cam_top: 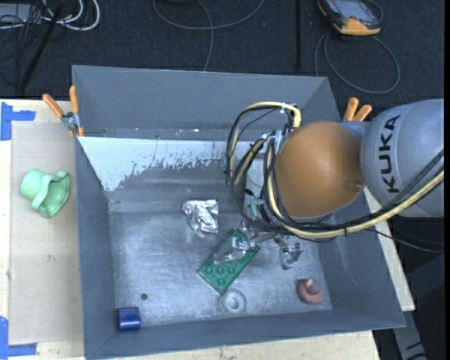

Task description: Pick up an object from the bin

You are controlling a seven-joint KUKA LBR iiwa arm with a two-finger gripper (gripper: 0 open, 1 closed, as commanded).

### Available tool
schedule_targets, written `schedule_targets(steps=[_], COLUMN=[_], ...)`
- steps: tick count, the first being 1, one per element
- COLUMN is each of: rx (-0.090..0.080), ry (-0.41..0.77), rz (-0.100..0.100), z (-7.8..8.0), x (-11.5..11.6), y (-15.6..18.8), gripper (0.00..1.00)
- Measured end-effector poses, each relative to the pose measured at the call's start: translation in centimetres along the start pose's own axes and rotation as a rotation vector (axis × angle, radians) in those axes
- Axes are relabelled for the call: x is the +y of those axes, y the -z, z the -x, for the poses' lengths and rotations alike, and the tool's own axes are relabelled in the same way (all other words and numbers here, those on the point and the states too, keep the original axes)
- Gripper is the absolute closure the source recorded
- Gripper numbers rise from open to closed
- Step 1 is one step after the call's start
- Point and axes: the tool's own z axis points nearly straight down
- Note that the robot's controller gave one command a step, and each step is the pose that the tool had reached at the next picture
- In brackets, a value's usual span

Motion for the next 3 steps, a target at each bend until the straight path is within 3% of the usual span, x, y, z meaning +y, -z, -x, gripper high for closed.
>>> schedule_targets(steps=[1, 2, 3], rx=[-0.001, -0.007, 0.0], ry=[0.36, 0.356, 0.292], rz=[-0.004, -0.013, -0.01], z=[0.9, 1.3, 2.9], x=[-3.0, -3.2, -3.4], y=[-5.8, -5.2, 9.0], gripper=[0.0, 1.0, 1.0])
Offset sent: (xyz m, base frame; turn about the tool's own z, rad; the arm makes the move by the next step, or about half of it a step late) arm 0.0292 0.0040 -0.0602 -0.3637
